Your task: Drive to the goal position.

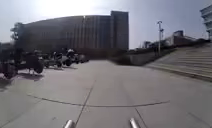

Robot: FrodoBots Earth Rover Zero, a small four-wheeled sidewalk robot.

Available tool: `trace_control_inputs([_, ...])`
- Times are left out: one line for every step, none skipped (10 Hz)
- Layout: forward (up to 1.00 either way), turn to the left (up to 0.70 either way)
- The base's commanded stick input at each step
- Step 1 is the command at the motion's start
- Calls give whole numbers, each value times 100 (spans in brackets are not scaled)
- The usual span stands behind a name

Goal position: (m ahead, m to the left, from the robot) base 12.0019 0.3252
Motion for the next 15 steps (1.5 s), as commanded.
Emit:
trace_control_inputs([100,0])
trace_control_inputs([100,0])
trace_control_inputs([100,0])
trace_control_inputs([100,0])
trace_control_inputs([100,0])
trace_control_inputs([100,0])
trace_control_inputs([100,0])
trace_control_inputs([100,0])
trace_control_inputs([100,-2])
trace_control_inputs([100,-23])
trace_control_inputs([100,-27])
trace_control_inputs([100,-27])
trace_control_inputs([100,-27])
trace_control_inputs([100,-19])
trace_control_inputs([100,-4])
